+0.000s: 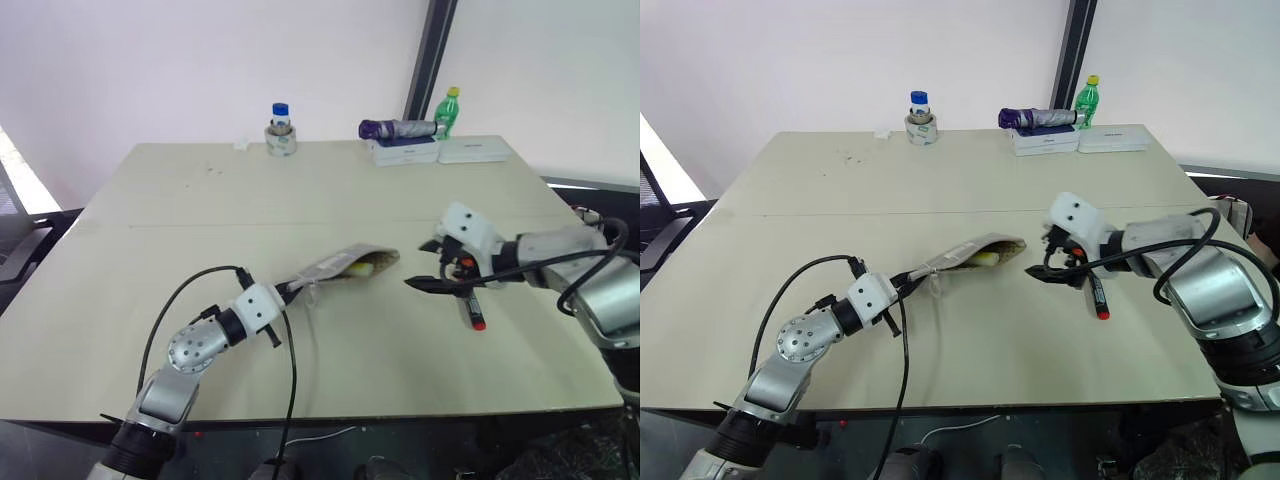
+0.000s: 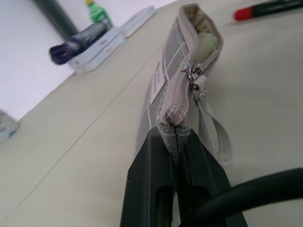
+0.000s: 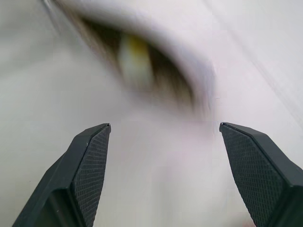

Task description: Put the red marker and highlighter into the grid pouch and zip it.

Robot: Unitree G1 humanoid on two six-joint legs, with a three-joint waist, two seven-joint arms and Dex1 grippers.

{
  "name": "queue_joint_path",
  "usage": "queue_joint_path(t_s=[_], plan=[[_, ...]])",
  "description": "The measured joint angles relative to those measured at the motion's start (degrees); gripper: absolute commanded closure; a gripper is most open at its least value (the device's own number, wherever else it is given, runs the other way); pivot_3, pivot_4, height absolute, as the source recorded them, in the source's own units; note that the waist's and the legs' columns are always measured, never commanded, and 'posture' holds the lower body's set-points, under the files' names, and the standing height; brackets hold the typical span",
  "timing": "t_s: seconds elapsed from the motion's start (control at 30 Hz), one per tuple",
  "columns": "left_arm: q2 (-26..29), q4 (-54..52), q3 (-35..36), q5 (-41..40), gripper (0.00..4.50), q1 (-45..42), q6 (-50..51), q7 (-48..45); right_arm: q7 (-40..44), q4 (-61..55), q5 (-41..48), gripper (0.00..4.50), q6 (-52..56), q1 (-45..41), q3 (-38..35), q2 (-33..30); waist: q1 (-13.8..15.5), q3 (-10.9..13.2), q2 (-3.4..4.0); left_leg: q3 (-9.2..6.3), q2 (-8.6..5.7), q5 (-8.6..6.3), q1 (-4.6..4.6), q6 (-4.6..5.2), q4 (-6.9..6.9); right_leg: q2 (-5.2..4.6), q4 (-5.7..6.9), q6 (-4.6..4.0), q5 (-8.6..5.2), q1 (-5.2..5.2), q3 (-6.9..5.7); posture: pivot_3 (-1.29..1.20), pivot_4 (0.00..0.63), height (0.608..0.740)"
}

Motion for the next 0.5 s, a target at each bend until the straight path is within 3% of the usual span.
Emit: queue_joint_path(t_s=[0.17, 0.43, 0.5], plan=[[-1.6, -0.4, 0.1, 1.2, 4.50, -0.4, 2.2, 3.0, -7.9, 9.2, -3.0, 0.68, 4.2, 3.1, -3.0, 1.1, -0.1, 0.0, 0.02, 0.02, 0.00, 0.01, 0.01, -0.02, -0.02, 0.01, 0.05, 0.00, 0.00, -0.04, 0.02, 0.00, 0.150, 0.740], [-3.1, -0.2, -0.4, 2.2, 4.50, -1.6, 3.0, 4.4, -12.4, 9.7, -2.0, 0.68, 10.9, 7.5, -6.4, 5.0, 0.0, 0.0, 0.02, 0.03, 0.00, 0.01, 0.00, -0.01, 0.00, 0.01, 0.04, 0.00, 0.00, -0.03, 0.03, 0.00, 0.150, 0.740], [-3.2, -0.1, -0.4, 2.2, 4.50, -1.6, 3.0, 4.3, -13.1, 9.5, -1.3, 1.20, 12.6, 7.5, -7.3, 5.6, 0.0, 0.0, 0.02, 0.02, 0.00, 0.01, 0.01, -0.02, 0.00, 0.01, 0.04, 0.00, 0.00, -0.02, 0.03, 0.00, 0.150, 0.740]])
